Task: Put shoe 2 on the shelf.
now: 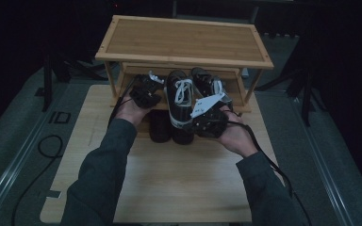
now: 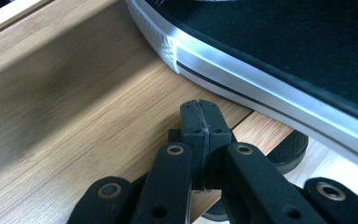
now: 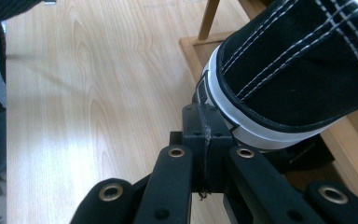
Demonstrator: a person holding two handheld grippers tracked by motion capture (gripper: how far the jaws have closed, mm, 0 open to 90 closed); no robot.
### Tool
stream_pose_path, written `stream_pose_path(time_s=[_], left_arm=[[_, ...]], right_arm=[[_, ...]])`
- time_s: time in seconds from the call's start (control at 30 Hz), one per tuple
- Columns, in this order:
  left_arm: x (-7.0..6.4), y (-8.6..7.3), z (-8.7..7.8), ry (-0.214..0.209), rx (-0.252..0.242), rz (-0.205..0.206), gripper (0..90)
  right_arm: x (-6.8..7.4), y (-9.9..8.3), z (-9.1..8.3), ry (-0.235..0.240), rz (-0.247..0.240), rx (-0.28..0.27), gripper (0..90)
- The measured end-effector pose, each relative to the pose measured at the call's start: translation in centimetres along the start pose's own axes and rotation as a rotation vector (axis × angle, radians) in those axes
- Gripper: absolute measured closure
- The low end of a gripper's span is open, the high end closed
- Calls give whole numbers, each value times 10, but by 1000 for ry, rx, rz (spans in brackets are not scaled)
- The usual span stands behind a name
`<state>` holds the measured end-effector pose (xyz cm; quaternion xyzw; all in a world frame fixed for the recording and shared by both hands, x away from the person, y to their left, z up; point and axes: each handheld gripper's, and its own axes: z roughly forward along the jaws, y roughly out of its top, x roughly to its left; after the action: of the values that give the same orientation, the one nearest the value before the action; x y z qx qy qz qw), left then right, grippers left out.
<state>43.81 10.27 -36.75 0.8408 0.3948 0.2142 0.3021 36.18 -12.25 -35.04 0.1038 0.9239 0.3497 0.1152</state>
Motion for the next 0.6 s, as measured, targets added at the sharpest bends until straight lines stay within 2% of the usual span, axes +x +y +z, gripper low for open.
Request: stream_pose_path(time_s=[0.3, 0.6], left_arm=[[1, 0, 0, -7, -2, -5, 900], [2, -1, 0, -13, -5, -9, 900]], right_arm=[[-4, 3, 5, 21, -2, -3, 900], [-7, 4, 8, 18, -6, -13, 900]])
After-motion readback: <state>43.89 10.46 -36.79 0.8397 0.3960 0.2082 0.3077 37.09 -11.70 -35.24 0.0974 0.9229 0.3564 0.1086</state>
